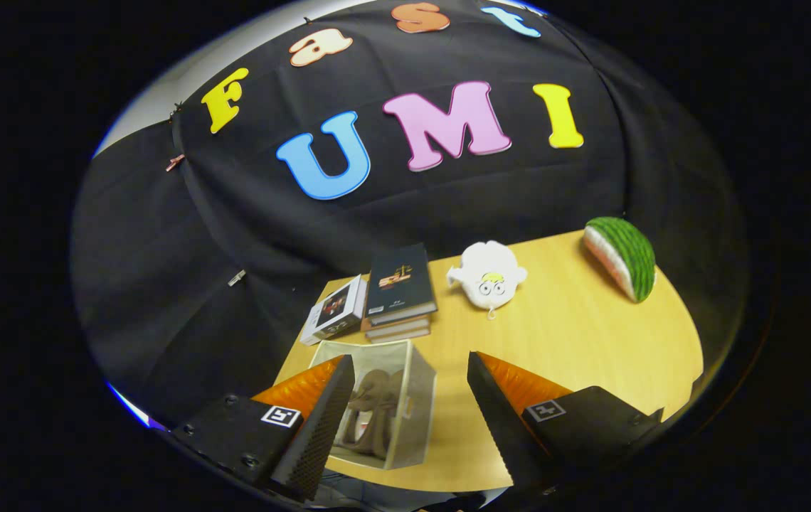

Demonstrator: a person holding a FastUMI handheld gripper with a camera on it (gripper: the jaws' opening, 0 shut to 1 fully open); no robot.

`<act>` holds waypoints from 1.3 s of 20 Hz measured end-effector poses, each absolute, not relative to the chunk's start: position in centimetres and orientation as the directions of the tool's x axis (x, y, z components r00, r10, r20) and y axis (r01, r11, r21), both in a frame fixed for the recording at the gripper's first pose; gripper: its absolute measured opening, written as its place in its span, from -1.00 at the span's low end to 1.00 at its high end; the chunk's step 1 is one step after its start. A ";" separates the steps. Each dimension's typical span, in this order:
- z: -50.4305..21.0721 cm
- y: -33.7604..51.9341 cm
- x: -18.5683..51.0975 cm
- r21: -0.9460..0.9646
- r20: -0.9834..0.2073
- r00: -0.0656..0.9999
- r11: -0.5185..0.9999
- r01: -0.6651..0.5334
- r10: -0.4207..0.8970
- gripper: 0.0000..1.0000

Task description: Open the storage box then place both shoes into the box .Put the left shoe in first, then the right shoe, with the right side of both shoes facing outward in a uniform manner.

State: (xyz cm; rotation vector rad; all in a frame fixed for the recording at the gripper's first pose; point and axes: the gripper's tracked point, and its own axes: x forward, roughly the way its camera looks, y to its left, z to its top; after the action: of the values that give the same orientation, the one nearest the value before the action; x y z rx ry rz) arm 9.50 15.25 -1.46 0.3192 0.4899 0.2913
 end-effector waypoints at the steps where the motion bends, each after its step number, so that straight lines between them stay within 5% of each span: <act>1: -0.5 13.7 9.7 0.355 -0.379 0.863 0.914 -0.196 0.333 0.97; 16: 6.2 -5.2 10.5 0.093 0.086 0.986 0.984 -0.152 0.144 0.96; 26: 0.7 -7.9 12.0 0.000 0.057 0.976 0.978 -0.210 0.209 0.96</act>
State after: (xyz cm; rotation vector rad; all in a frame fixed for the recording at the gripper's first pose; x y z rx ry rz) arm 12.00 -7.89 0.70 0.0065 -0.0565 0.2113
